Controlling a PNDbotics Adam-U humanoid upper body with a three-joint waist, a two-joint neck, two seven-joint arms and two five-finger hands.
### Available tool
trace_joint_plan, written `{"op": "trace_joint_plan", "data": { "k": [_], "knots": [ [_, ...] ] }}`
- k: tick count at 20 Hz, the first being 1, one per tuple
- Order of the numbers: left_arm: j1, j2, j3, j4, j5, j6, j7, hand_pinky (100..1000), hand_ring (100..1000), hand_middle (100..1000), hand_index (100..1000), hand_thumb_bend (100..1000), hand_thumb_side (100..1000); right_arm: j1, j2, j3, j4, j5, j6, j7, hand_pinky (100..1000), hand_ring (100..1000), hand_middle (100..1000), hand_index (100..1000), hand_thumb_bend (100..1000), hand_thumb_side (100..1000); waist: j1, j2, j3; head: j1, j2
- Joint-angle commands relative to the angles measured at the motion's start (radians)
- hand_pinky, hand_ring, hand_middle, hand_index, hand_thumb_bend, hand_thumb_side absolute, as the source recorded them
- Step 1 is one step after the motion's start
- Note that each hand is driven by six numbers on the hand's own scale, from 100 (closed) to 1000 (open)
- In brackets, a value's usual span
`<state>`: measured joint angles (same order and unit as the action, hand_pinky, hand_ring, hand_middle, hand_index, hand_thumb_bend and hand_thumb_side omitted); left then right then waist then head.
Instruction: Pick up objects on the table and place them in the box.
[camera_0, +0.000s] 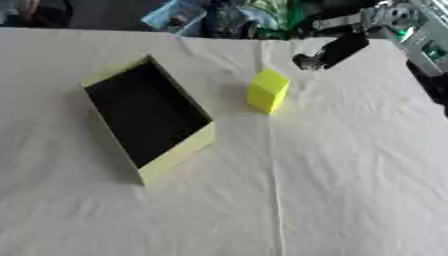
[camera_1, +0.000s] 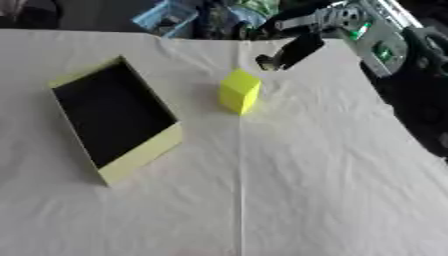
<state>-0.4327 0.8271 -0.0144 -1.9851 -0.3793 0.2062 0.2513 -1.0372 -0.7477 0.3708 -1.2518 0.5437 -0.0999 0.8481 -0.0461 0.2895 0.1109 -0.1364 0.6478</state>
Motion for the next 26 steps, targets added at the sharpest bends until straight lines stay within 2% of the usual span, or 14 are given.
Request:
{"op": "trace_joint_plan", "data": {
  "k": [1, 4, 9, 14, 16, 19, 22, 26],
  "knots": [
    [-0.012, 0.019, 0.007, -0.015, 0.002, -0.002, -0.001, 653, 732, 742, 880, 100, 477, -0.009, -0.027, -0.006, -0.03, -0.004, 0.008, -0.017, 937, 973, 979, 1000, 100, 774, -0.001, -0.004, 0.002, 0.012, -0.013],
    [-0.014, 0.018, 0.006, -0.015, 0.002, -0.003, -0.002, 652, 731, 741, 878, 100, 476, 0.002, -0.027, 0.003, -0.055, -0.013, 0.042, -0.044, 933, 975, 973, 1000, 100, 816, -0.001, -0.002, 0.004, 0.019, -0.015],
    [-0.017, 0.016, 0.003, -0.015, 0.004, -0.003, -0.004, 649, 729, 740, 877, 100, 476, 0.01, -0.023, 0.025, -0.072, -0.011, 0.103, -0.065, 929, 972, 964, 1000, 100, 831, -0.004, 0.0, 0.006, 0.017, -0.018],
    [-0.021, 0.014, 0.0, -0.015, 0.005, -0.005, -0.008, 647, 728, 740, 877, 100, 475, 0.02, -0.014, 0.036, -0.08, -0.016, 0.186, -0.095, 935, 983, 974, 1000, 100, 871, -0.006, 0.002, 0.006, 0.014, -0.02],
    [-0.021, 0.013, 0.0, -0.015, 0.005, -0.005, -0.008, 646, 728, 740, 876, 100, 474, 0.025, -0.013, 0.044, -0.09, -0.013, 0.216, -0.108, 933, 980, 973, 1000, 100, 860, -0.007, 0.003, 0.007, 0.014, -0.019],
    [-0.022, 0.012, -0.002, -0.015, 0.006, -0.006, -0.01, 644, 727, 739, 876, 100, 472, 0.032, -0.015, 0.057, -0.108, -0.001, 0.225, -0.117, 936, 981, 974, 1000, 100, 821, -0.008, 0.005, 0.007, 0.015, -0.016],
    [-0.021, 0.012, -0.002, -0.015, 0.006, -0.005, -0.011, 643, 726, 738, 873, 100, 473, 0.037, -0.014, 0.063, -0.112, 0.008, 0.227, -0.12, 931, 980, 981, 1000, 100, 845, -0.008, 0.007, 0.008, 0.014, -0.015],
    [-0.024, 0.011, -0.004, -0.015, 0.008, -0.007, -0.013, 642, 725, 737, 872, 100, 474, 0.039, -0.005, 0.078, -0.126, 0.026, 0.263, -0.124, 921, 971, 978, 1000, 100, 867, -0.009, 0.006, 0.008, 0.013, -0.01]
  ]
}}
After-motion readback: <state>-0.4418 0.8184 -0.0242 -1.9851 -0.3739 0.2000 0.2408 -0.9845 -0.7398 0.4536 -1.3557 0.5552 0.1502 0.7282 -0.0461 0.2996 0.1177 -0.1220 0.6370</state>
